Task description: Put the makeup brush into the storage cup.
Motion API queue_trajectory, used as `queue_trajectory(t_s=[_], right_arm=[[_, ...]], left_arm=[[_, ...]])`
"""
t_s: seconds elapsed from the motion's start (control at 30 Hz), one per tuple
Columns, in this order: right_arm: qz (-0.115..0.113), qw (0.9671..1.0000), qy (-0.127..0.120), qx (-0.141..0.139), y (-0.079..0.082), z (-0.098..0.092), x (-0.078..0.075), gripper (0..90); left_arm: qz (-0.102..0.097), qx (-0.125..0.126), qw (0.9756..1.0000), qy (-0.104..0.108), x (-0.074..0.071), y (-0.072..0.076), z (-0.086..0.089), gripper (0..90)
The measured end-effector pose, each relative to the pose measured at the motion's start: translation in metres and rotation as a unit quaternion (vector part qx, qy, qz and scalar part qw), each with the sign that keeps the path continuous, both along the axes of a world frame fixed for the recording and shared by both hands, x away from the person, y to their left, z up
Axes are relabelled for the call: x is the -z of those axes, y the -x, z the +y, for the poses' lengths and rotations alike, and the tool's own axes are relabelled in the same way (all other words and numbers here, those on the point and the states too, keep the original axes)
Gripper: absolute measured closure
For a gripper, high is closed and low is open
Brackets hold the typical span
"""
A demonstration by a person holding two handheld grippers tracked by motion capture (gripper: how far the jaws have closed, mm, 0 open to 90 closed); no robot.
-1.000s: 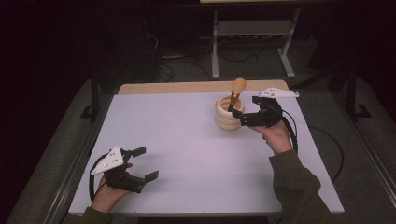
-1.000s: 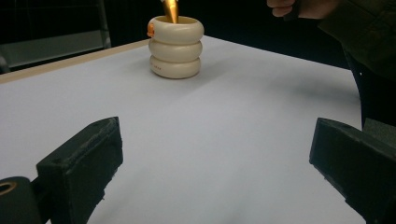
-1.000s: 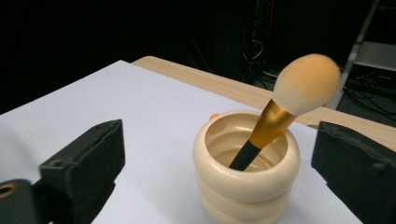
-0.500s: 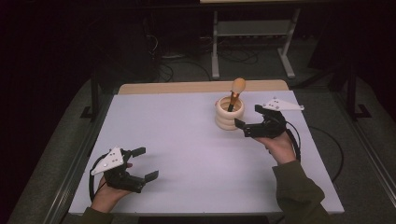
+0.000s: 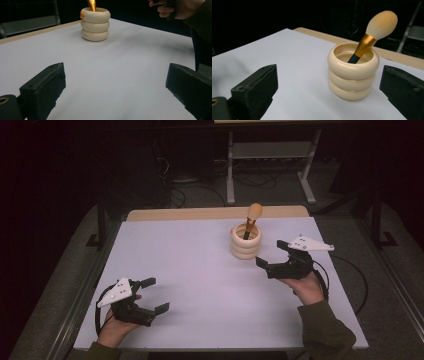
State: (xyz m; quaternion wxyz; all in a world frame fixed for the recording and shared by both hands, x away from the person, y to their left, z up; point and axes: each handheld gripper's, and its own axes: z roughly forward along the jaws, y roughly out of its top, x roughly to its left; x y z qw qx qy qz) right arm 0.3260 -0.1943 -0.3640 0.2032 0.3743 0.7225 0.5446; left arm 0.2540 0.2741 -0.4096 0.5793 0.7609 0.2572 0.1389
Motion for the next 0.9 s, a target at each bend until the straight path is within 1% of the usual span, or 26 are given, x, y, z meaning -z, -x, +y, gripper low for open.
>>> queue_trajectory(t_s=[0.1,0.23,0.33,0.53,0.57,0.63,0.8,0.9], right_arm=[[-0.001,1.0000,-0.007,-0.001,0.006,-0.003,0.002,1.0],[0.002,1.0000,-0.005,0.000,0.012,-0.007,0.003,1.0],[-0.009,0.9999,-0.015,0.001,0.019,-0.011,0.003,1.0],[-0.011,0.9997,-0.022,-0.003,0.031,-0.016,0.006,1.0],[-0.016,0.9996,-0.024,-0.004,0.033,-0.017,0.006,1.0],[-0.017,0.9994,-0.031,-0.003,0.038,-0.020,0.007,1.0],[-0.018,0.9992,-0.037,0.003,0.047,-0.027,0.012,1.0],[-0.022,0.9990,-0.039,0.005,0.053,-0.031,0.016,1.0]], left_arm=[[0.001,0.000,1.0000,-0.001,0.000,0.000,-0.001,2.6],[0.001,0.000,1.0000,0.001,0.000,0.000,0.000,2.6],[0.000,0.000,1.0000,-0.001,0.000,0.000,0.000,2.6],[0.001,-0.001,1.0000,0.001,-0.001,0.000,0.000,2.6],[0.001,-0.002,1.0000,0.002,-0.001,0.000,0.000,2.6],[-0.001,-0.002,1.0000,0.002,-0.001,0.000,0.001,2.6],[-0.002,-0.003,1.0000,0.004,-0.001,0.000,0.001,2.6],[-0.001,-0.003,1.0000,0.005,-0.002,0.000,0.001,2.6]])
